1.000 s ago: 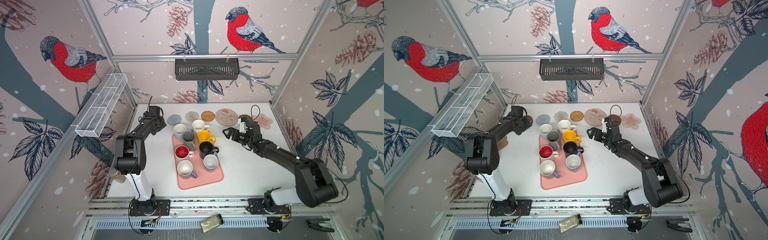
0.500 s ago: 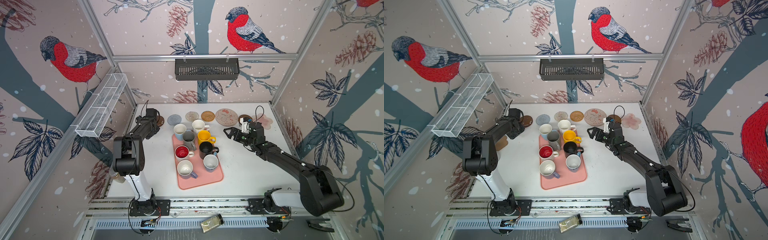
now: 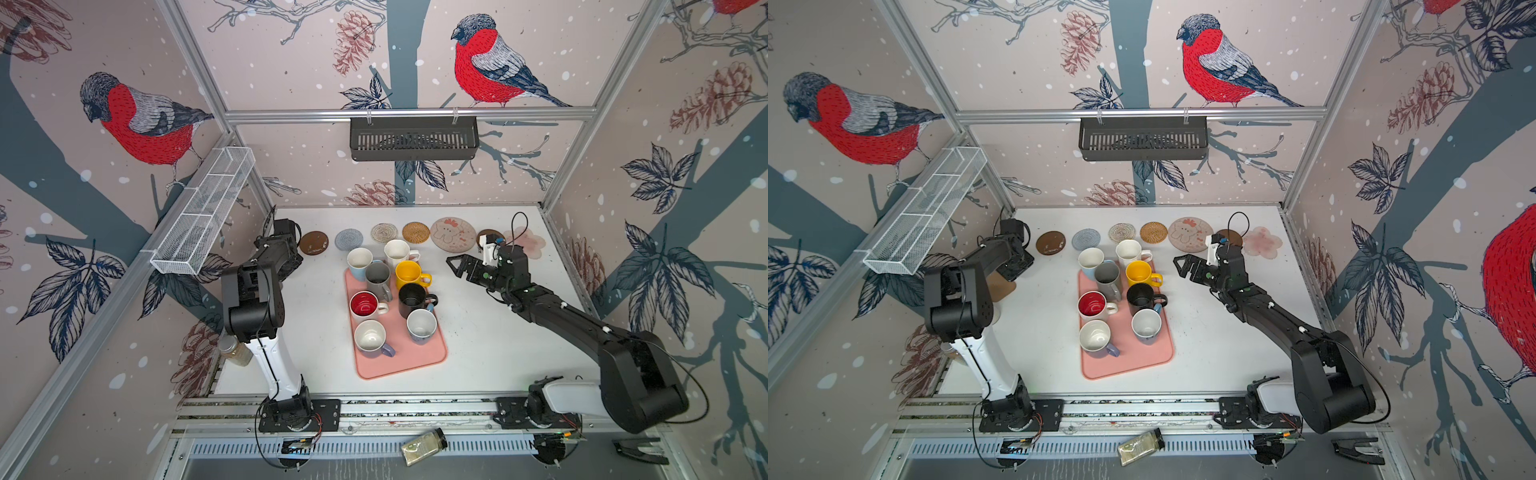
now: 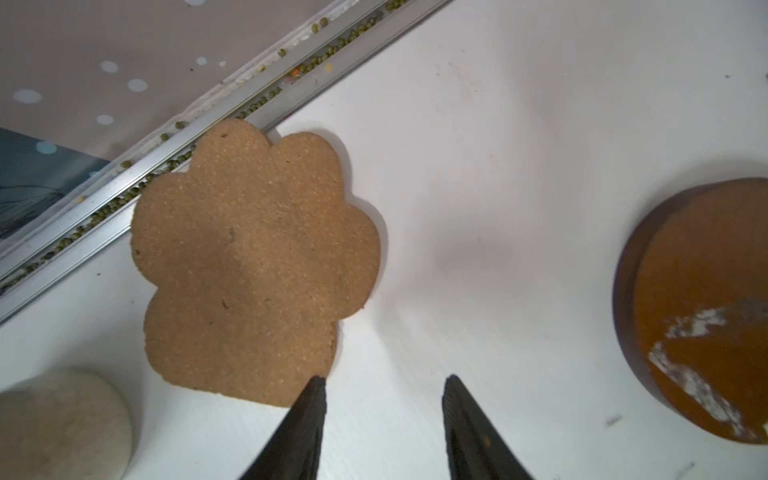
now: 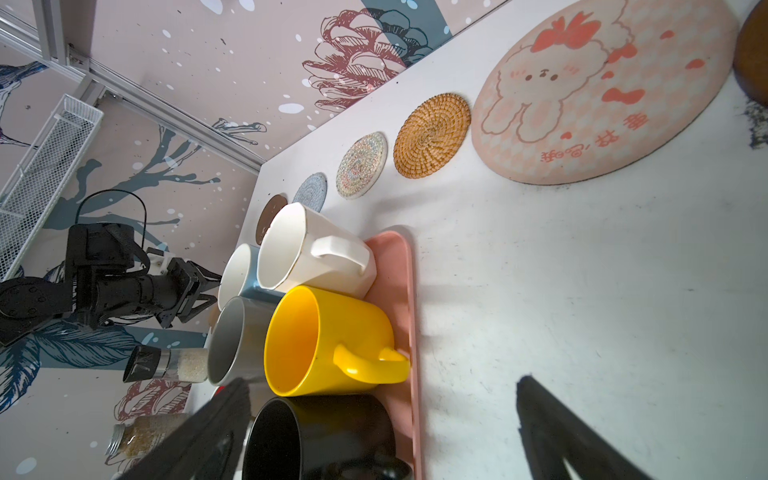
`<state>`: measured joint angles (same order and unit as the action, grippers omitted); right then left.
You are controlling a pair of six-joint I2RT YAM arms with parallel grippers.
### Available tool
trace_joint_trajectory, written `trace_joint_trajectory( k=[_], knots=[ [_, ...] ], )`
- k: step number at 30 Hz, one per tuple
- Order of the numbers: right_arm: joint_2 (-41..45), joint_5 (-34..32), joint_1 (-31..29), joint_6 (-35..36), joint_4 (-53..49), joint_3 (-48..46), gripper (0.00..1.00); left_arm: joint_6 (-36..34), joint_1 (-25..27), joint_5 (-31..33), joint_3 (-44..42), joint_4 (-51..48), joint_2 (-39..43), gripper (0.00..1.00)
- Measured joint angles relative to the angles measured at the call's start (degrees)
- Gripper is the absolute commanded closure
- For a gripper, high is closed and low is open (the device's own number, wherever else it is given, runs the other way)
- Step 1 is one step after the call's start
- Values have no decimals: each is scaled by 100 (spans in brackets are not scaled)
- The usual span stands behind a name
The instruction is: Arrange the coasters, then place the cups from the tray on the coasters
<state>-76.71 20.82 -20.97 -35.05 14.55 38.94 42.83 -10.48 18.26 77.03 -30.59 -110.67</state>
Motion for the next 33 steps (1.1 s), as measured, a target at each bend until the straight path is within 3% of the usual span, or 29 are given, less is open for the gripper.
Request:
trace_joint_trajectory(
  k=[9, 13, 22, 33],
  knots=[
    [-144, 15, -22, -87, 42, 0, 1, 13, -210, 111, -129, 39, 22, 28],
    [-155, 17, -35, -87, 42, 0, 1, 9, -216, 105, -125, 44, 22, 27],
    [-133, 15, -35, -87, 42, 0, 1, 68, -216, -109, -319, 131, -190, 28],
    [-120, 15, -35, -87, 42, -4, 1, 79, -216, -33, -151, -42, -343, 37]
  ],
)
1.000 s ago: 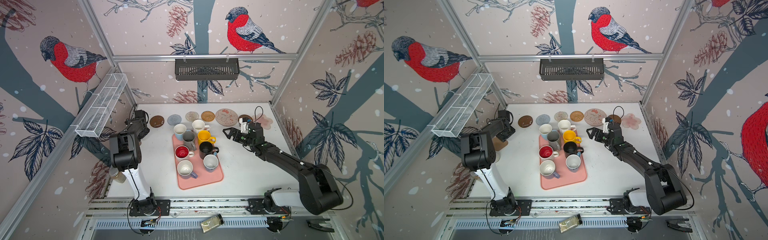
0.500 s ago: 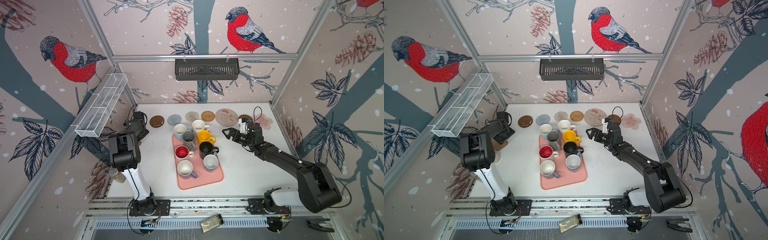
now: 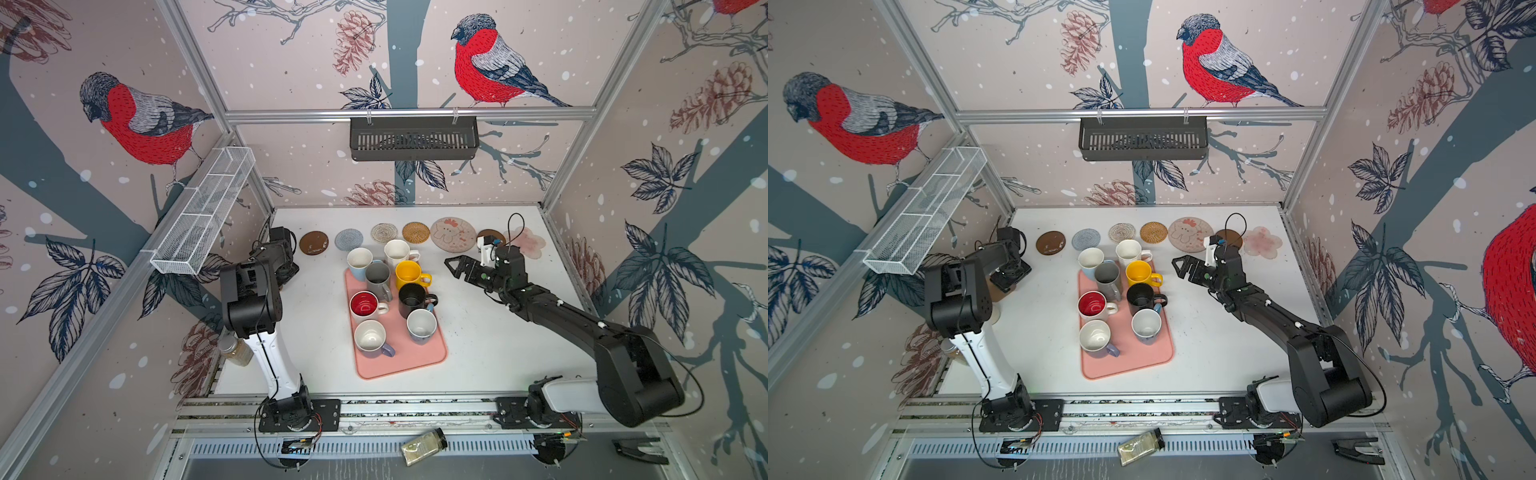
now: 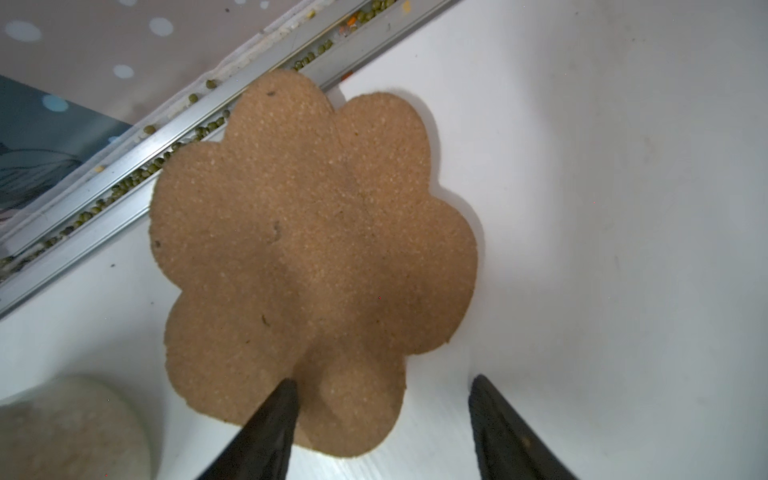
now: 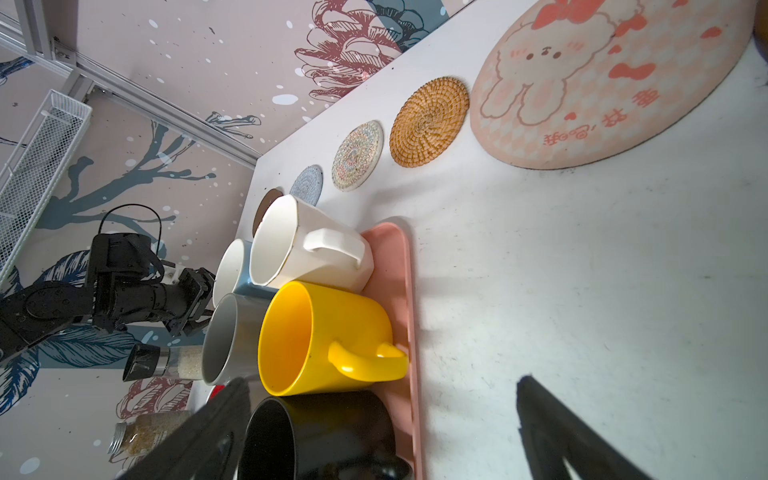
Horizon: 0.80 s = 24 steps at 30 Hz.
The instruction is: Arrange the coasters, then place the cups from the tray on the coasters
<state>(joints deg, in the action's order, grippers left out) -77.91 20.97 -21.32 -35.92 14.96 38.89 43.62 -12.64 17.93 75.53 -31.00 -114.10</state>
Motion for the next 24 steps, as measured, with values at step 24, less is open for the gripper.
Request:
trace_joint_trajectory(
  k=[24],
  knots=[
    [-37, -4, 4, 0, 2, 0, 1, -389, 184, 63, -118, 354, 0, 52]
  ],
)
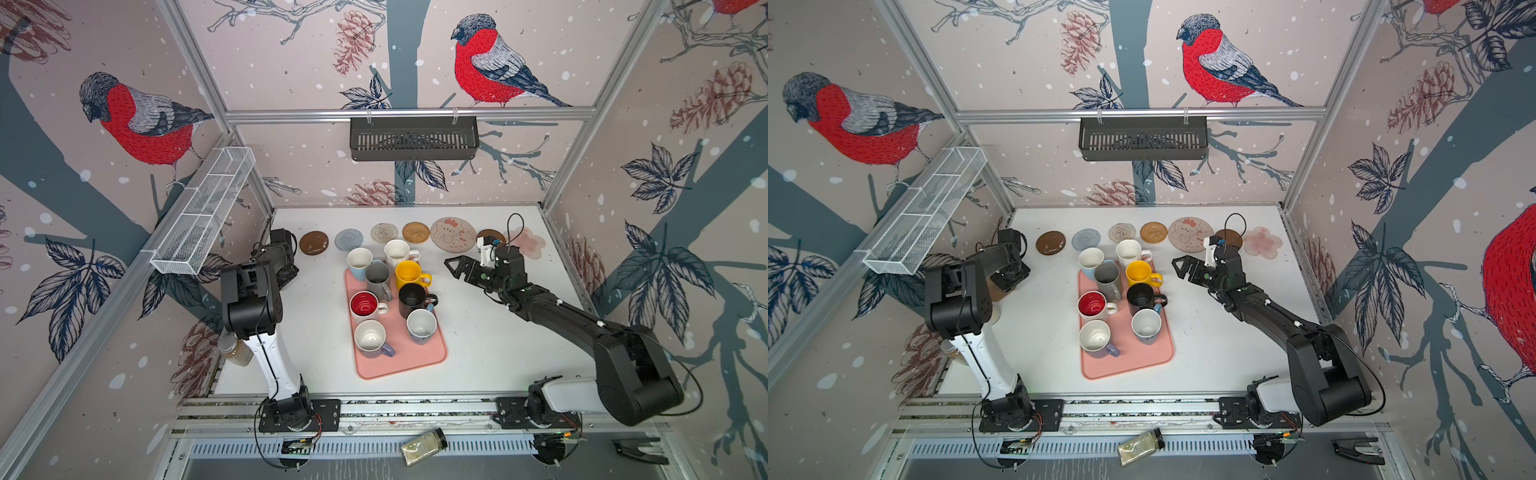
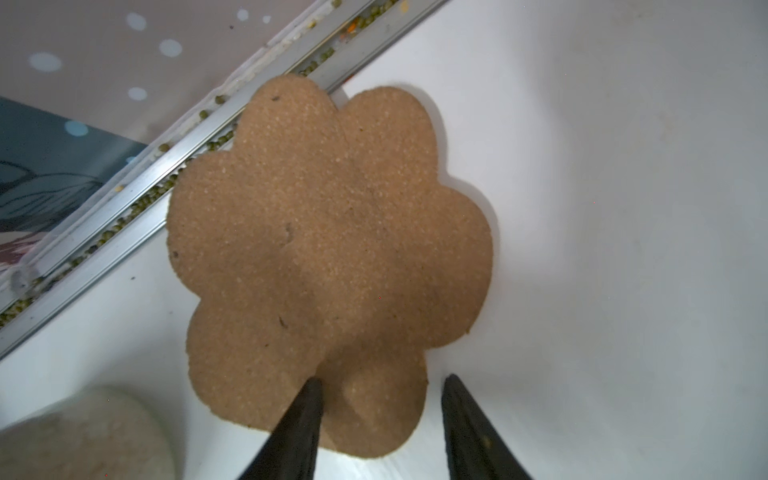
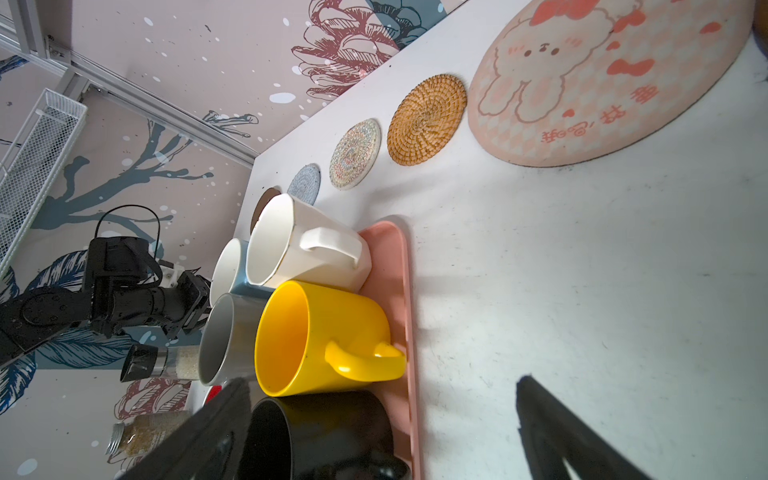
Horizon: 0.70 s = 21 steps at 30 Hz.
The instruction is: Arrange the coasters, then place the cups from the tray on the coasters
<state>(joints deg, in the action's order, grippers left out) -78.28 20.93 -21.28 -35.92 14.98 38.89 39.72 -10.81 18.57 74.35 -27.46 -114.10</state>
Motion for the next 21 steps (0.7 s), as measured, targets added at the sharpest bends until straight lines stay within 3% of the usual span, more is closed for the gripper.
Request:
trace_joint_trajectory(
  k=[9, 21],
  knots=[
    [-31, -13, 0, 2, 2, 0, 1, -55, 299, -1189, 555, 837, -332, 52],
    [-94, -17, 2, 2, 4, 0, 1, -59, 101, -1624, 1513, 636, -876, 52]
  ],
)
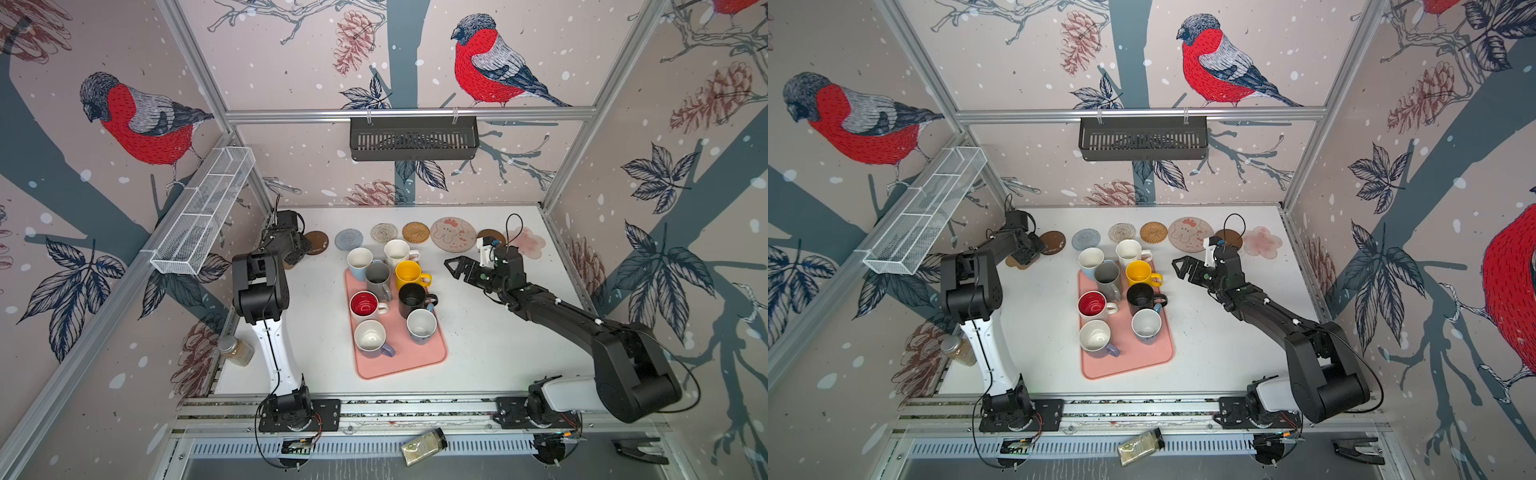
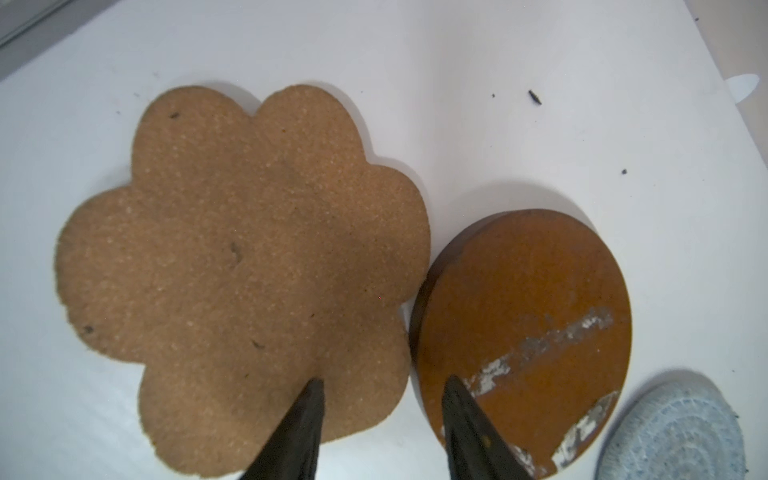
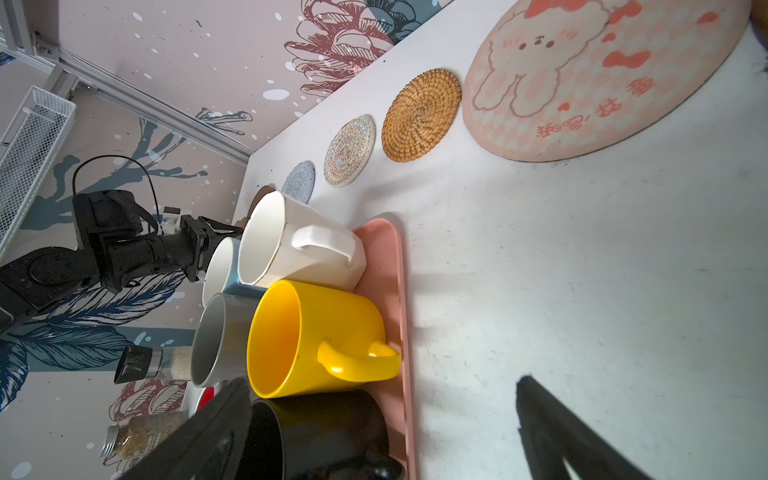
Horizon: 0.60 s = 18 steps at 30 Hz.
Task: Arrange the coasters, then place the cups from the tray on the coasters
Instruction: 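Push the cork flower coaster with the left gripper toward the dark brown coaster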
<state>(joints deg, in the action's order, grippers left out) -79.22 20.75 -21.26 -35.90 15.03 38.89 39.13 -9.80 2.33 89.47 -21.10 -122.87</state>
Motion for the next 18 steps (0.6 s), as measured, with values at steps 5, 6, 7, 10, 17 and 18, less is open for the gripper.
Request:
trace_joint_trajectory(
  k=[5, 6, 7, 10, 17, 18],
  knots=[
    [-55, 0, -2, 0, 22, 0, 1, -20, -90, 35, 348, -175, -129, 52],
    [-66, 0, -2, 0, 37, 0, 1, -39, -94, 70, 422, -210, -168, 52],
    [-70, 0, -2, 0, 44, 0, 1, -59, -98, 76, 483, -229, -210, 51],
    [-105, 0, -2, 2, 85, 2, 1, -83, -96, 81, 654, -282, -337, 51],
    [-144, 0, -2, 4, 103, 4, 1, -160, -79, 61, 415, -356, 63, 51],
    [-144, 0, -2, 4, 111, 4, 1, -162, -70, 35, 413, -341, 155, 51]
  ],
)
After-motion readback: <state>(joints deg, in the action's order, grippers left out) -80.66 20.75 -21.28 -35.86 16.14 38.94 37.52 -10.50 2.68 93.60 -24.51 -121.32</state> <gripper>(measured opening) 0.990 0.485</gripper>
